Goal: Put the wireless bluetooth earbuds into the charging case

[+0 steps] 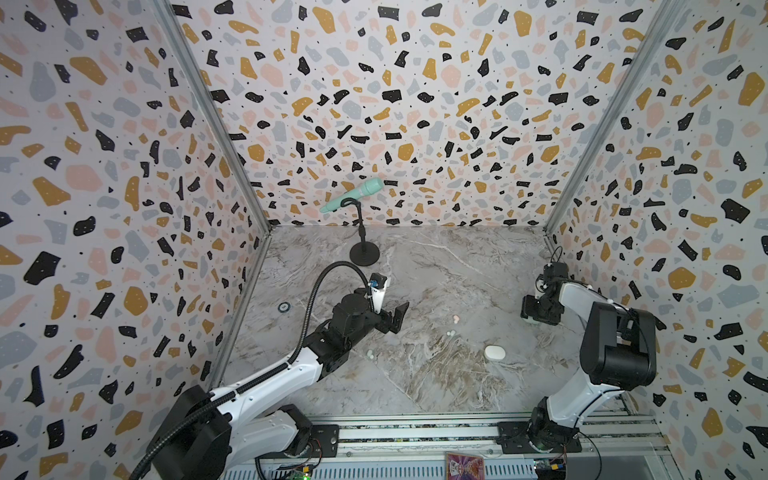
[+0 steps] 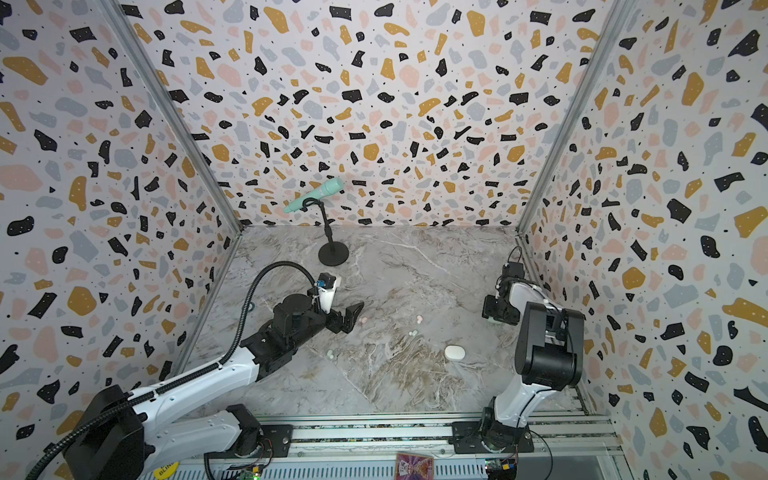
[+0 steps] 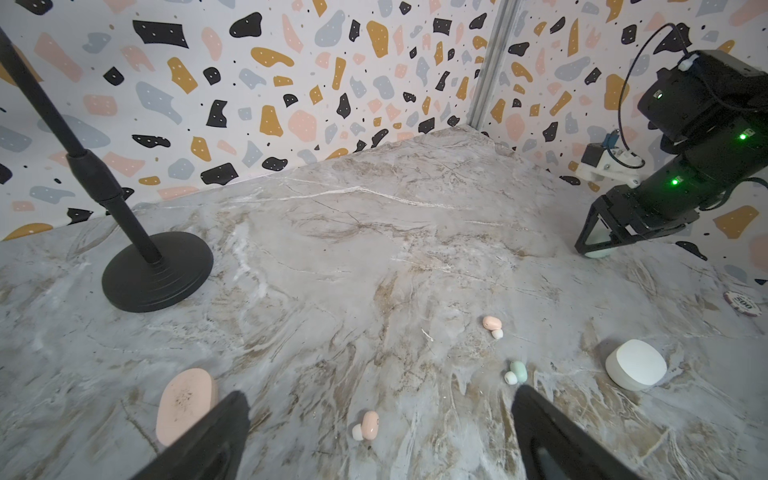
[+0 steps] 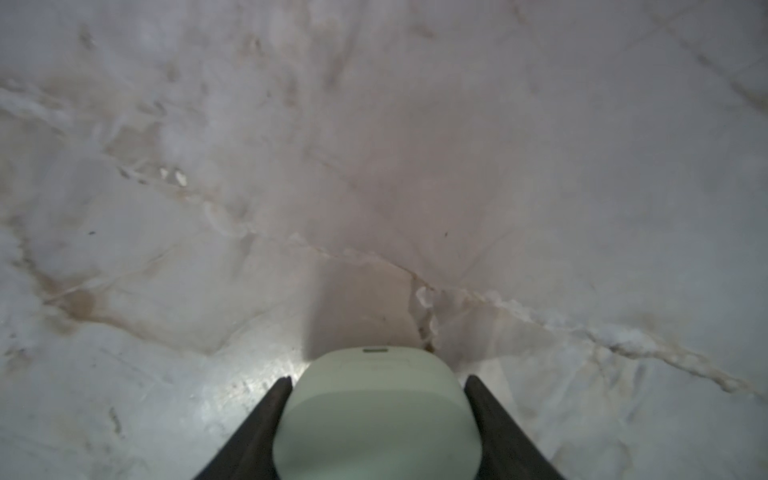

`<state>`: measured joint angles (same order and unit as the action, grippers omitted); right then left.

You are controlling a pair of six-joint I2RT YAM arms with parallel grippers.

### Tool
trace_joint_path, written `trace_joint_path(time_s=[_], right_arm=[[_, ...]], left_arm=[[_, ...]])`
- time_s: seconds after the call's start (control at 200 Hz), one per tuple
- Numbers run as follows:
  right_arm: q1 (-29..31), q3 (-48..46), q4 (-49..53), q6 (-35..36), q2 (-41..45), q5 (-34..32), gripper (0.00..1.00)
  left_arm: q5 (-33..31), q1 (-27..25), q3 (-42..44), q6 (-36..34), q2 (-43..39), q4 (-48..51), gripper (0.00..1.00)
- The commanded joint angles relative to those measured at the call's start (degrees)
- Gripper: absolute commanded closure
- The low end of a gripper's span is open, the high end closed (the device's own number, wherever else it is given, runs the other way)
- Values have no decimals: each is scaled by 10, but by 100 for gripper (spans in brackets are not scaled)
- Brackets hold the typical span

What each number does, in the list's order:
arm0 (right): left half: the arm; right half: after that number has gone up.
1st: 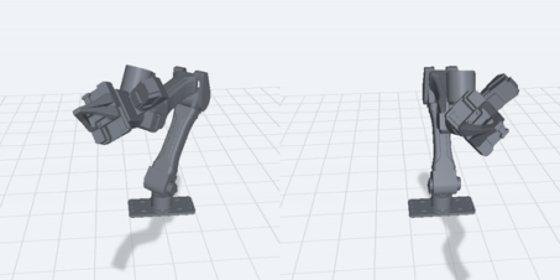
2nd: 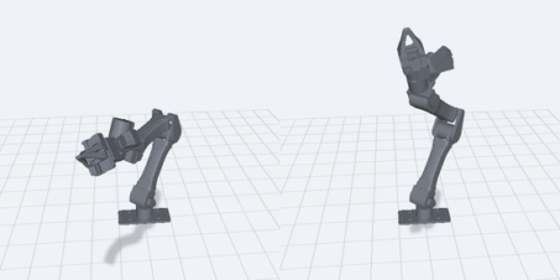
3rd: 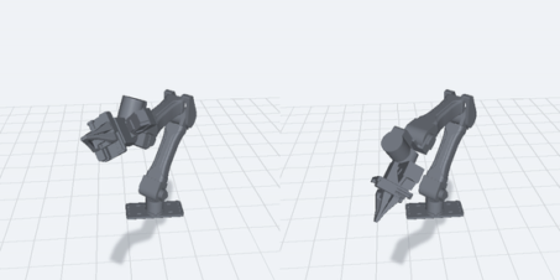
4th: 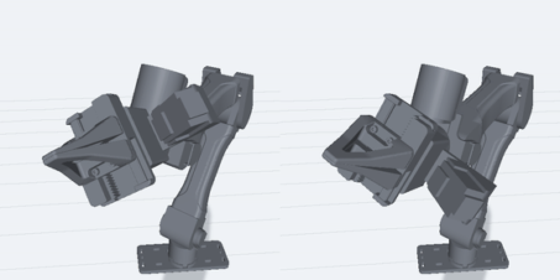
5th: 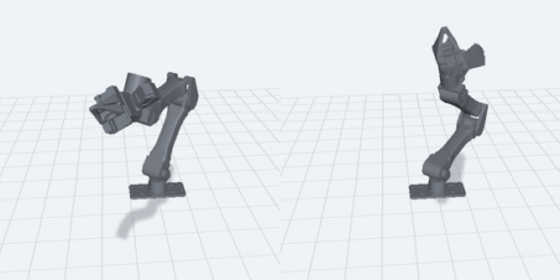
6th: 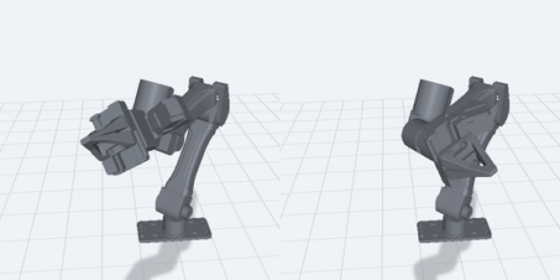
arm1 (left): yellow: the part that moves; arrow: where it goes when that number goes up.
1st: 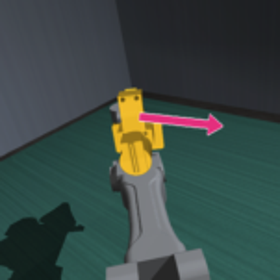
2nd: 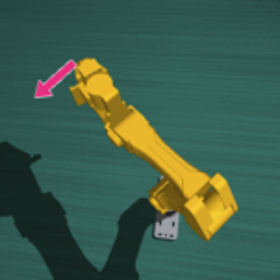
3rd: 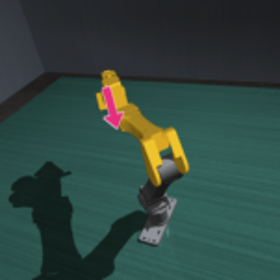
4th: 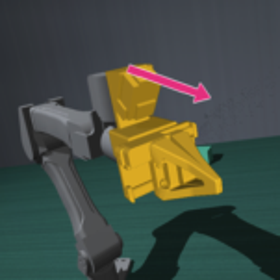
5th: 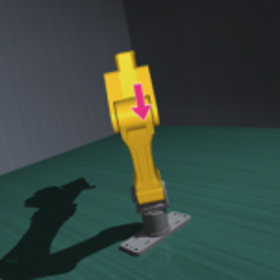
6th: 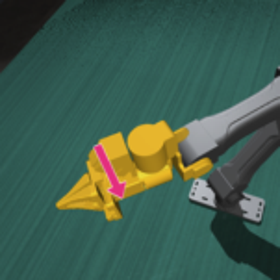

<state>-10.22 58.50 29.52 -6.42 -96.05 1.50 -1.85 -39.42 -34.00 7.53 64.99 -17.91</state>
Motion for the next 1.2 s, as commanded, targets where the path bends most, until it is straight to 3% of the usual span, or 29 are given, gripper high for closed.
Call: trace_joint_path(time_s=[0.0,0.215,0.576,0.861,1.197], right_arm=[[15,23,32,-15,45,19,41],[69,24,74,-37,103,55,41],[222,76,154,-101,197,137,41],[340,163,204,-160,209,168,41],[407,206,216,-202,201,181,41]], left_arm=[[31,4,-1,-18,8,-25,0],[73,4,-1,-35,18,-37,0],[153,-24,13,-112,41,-129,0],[226,-39,17,-126,82,-245,0],[262,-53,-36,-123,189,-348,3]])
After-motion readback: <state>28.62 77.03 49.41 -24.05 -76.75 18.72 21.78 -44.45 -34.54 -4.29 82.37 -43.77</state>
